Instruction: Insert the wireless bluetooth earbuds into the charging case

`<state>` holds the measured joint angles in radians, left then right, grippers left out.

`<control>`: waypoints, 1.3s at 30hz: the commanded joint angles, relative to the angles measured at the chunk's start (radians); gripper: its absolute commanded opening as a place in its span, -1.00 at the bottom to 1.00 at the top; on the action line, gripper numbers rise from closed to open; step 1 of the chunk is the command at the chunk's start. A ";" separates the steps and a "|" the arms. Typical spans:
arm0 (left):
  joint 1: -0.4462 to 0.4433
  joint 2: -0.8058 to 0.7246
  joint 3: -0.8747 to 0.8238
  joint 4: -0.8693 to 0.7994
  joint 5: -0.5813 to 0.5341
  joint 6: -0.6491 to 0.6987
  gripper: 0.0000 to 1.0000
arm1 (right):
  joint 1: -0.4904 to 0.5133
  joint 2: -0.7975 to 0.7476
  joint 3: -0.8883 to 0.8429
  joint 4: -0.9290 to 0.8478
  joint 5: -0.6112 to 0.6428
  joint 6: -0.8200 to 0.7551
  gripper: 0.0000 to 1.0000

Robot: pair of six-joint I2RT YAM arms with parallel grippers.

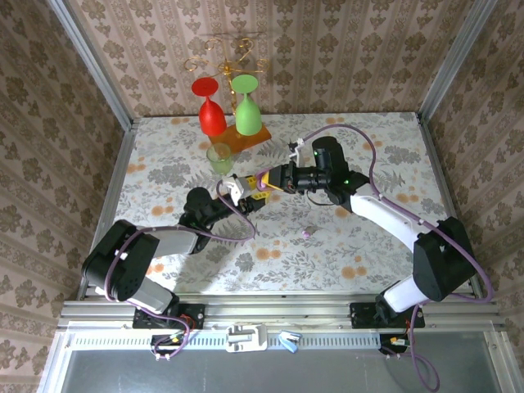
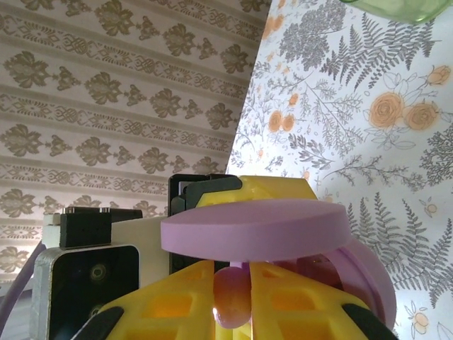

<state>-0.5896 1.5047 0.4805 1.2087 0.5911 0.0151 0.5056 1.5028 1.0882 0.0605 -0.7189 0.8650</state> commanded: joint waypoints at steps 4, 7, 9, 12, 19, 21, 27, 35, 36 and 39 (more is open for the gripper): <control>-0.011 0.006 0.036 0.063 0.009 -0.024 -0.47 | 0.016 -0.019 0.042 -0.138 0.084 -0.102 -0.55; -0.012 0.007 0.036 0.065 0.010 -0.025 -0.47 | 0.016 -0.030 0.053 -0.158 0.099 -0.121 -0.51; -0.013 0.007 0.035 0.065 0.010 -0.024 -0.47 | 0.017 -0.038 0.060 -0.171 0.109 -0.133 -0.50; -0.012 0.007 0.035 0.065 0.011 -0.024 -0.47 | 0.016 -0.044 0.071 -0.187 0.118 -0.145 -0.44; -0.011 0.009 0.029 0.067 0.007 -0.024 -0.47 | 0.015 -0.074 0.075 -0.199 0.131 -0.177 -0.26; -0.008 0.010 0.025 0.069 0.005 -0.026 -0.47 | 0.015 -0.103 0.064 -0.196 0.138 -0.201 -0.18; 0.013 -0.003 0.011 0.070 0.003 -0.026 -0.47 | 0.001 -0.281 -0.047 -0.194 0.217 -0.275 -0.04; 0.027 -0.028 -0.001 0.069 0.010 -0.020 -0.47 | -0.065 -0.478 -0.250 -0.380 0.474 -0.235 -0.04; 0.027 -0.031 -0.001 0.069 0.010 -0.021 -0.47 | -0.070 -0.488 -0.272 -0.397 0.494 -0.216 -0.04; 0.027 -0.036 -0.003 0.069 0.014 -0.020 -0.47 | -0.085 -0.483 -0.350 -0.425 0.516 -0.107 -0.05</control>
<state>-0.5678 1.5082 0.4828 1.2278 0.5900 0.0032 0.4286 1.0199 0.7956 -0.2687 -0.2955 0.6659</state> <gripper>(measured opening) 0.361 0.476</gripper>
